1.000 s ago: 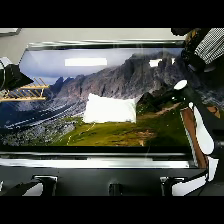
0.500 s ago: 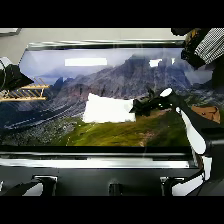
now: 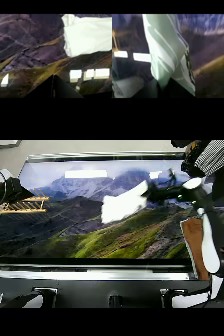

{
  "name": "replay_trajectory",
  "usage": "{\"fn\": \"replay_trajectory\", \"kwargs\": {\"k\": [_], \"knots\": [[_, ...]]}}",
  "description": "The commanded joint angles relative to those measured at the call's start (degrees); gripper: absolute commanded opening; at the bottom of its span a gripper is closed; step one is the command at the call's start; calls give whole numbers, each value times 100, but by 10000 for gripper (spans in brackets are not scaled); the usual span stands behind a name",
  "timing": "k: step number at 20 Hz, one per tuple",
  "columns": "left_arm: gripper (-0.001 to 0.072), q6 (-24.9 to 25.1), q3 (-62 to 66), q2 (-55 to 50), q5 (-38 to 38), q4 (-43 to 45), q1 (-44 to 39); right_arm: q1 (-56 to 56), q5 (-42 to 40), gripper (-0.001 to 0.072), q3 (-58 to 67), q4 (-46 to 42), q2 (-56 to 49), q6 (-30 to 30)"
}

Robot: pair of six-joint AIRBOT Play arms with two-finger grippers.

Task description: Fold the clothes and pants, and hang the long-sleeved shirts on hangers.

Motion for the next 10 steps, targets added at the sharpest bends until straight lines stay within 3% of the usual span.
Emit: {"fn": "replay_trajectory", "kwargs": {"k": [1,6,10], "knots": [[20,7,0,-2,-9,26,0,-721,0,30,758,20,72,706],[20,4,0,-2,-9,26,0,-1803,-98,29,1189,-13,258,1283],[20,4,0,-2,-9,26,0,-2492,-389,28,1189,-894,603,1937]]}}
